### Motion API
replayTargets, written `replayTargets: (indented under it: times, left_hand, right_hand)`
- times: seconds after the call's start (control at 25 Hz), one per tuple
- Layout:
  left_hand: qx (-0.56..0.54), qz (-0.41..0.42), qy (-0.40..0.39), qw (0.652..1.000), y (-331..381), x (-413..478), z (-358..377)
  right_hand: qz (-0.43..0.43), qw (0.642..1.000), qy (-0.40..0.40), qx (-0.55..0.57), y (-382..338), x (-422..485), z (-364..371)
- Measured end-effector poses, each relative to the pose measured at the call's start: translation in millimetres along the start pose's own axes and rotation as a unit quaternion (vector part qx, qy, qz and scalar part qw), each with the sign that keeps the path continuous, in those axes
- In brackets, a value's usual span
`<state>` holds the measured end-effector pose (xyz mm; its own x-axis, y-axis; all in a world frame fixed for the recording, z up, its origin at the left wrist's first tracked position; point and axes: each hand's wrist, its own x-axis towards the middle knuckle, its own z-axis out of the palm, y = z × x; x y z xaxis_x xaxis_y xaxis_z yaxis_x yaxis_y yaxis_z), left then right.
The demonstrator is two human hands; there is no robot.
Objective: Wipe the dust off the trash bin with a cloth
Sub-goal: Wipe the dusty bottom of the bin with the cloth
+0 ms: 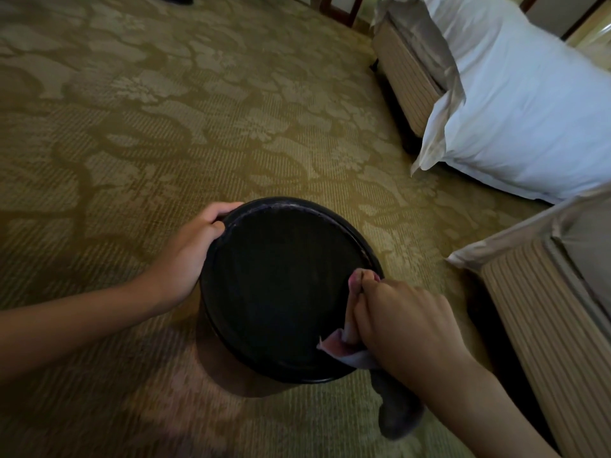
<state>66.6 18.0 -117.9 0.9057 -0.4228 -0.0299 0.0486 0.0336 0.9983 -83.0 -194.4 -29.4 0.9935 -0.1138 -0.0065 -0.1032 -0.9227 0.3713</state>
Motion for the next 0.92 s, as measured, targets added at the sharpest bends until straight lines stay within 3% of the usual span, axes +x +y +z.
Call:
replayTargets:
  times: [0.4, 0.72, 0.92]
  left_hand:
    - [-0.019, 0.009, -0.001, 1.000, 0, 2, 2]
    - [-0.001, 0.008, 0.000, 1.000, -1, -2, -2]
    - [-0.012, 0.020, -0.003, 1.000, 1, -3, 1]
  right_hand:
    - [0.000, 0.997, 0.071, 0.033, -3, 61, 7]
    - [0.040, 0.988, 0.136, 0.067, -3, 42, 17]
    - [0.087, 0.987, 0.098, 0.092, -10, 49, 10]
